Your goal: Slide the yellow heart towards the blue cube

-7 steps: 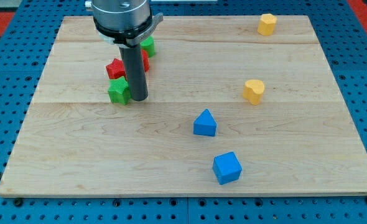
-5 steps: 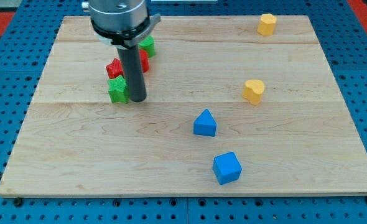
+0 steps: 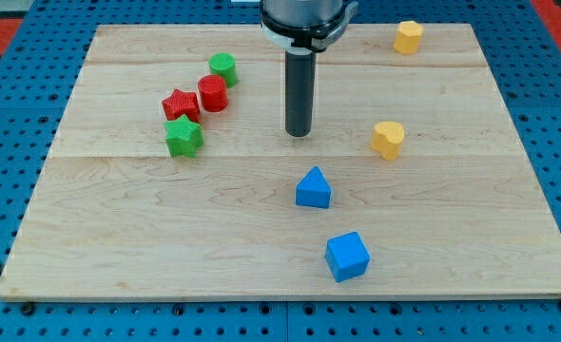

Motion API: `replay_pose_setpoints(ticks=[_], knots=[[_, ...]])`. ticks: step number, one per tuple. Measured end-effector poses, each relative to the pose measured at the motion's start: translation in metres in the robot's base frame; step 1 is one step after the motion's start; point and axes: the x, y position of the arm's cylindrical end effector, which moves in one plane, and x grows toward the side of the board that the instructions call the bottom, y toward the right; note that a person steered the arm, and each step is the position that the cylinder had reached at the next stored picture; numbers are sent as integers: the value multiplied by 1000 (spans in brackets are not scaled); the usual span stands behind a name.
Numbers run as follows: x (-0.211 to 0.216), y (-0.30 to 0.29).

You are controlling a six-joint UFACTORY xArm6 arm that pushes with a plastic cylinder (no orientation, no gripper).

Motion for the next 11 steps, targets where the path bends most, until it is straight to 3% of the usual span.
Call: replay_pose_setpoints(ticks=[1, 2, 3, 4, 5, 6, 7, 11], knots=[[1, 16], [28, 74], [4, 85], [16, 128], [-16, 133], [8, 169], [57, 179], [45, 183]])
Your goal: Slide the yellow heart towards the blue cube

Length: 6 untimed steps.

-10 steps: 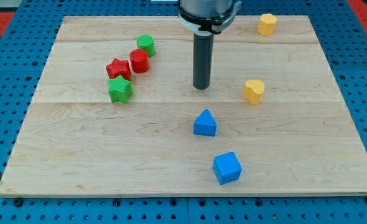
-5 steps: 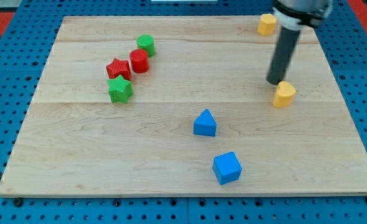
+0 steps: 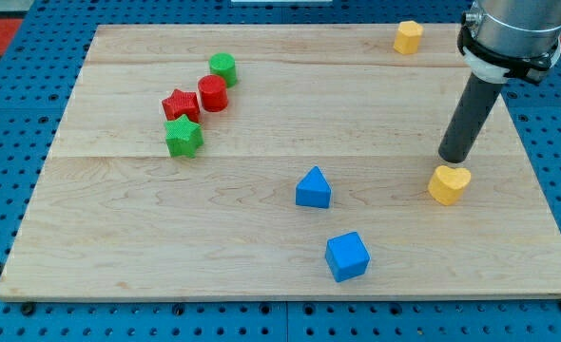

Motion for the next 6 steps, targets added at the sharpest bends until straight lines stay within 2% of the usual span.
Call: replay_pose_setpoints(ticks=[2, 3, 4, 5, 6], knots=[[6, 19], [30, 34], [48, -20], [32, 2], [6, -29]])
